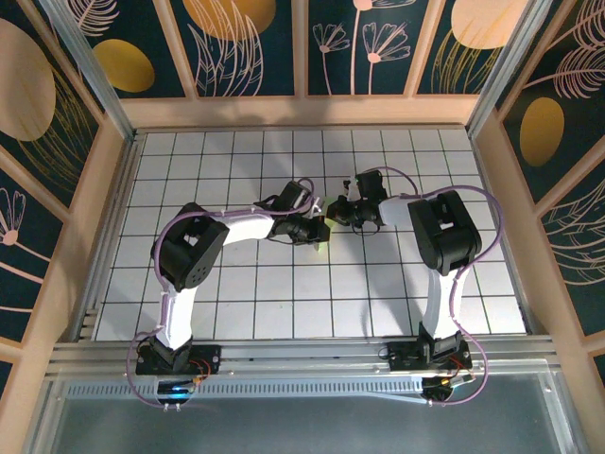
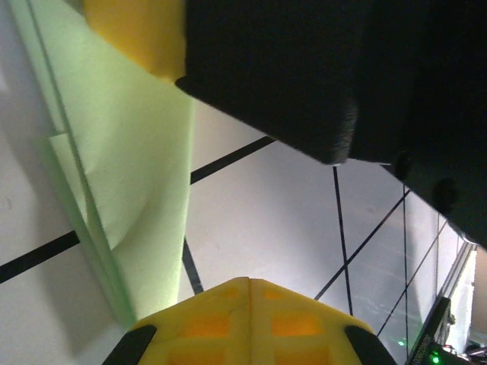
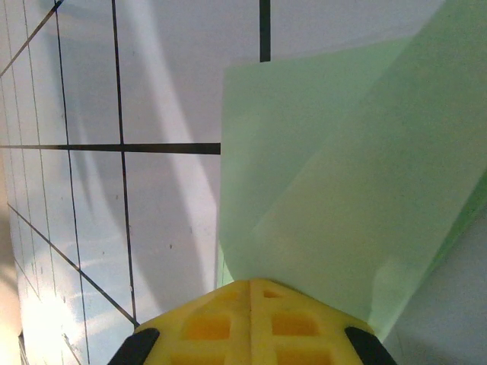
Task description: Fold a paper plane with a square sheet of paper (fold left side to right side)
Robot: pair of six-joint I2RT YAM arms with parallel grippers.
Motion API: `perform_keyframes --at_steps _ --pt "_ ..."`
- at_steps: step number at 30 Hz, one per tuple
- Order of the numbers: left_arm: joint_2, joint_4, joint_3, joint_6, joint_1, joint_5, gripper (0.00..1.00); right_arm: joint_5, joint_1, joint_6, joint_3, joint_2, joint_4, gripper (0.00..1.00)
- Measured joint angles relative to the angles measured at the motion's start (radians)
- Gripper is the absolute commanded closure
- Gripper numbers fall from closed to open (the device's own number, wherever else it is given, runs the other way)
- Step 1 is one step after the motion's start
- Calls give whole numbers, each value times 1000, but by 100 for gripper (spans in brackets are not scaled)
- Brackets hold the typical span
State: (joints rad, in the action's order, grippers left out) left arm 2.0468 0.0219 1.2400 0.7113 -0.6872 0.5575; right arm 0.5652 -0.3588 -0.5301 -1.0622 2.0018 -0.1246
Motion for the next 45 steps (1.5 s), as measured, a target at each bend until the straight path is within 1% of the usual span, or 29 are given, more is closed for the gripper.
perform_keyframes --at_steps 9,16,21,33,45 --pt "2 5 0 0 0 9 95 0 0 0 -2 0 2 100" --pt "42 17 14 -1 0 -5 95 0 0 1 -5 2 8 100" --pt "45 15 5 -4 0 -5 96 0 0 1 -13 4 21 100" --pt "24 -53 -58 -16 0 10 97 0 0 1 -29 11 47 100" --pt "-43 -53 -155 -31 -11 14 97 1 0 5 -31 11 51 100"
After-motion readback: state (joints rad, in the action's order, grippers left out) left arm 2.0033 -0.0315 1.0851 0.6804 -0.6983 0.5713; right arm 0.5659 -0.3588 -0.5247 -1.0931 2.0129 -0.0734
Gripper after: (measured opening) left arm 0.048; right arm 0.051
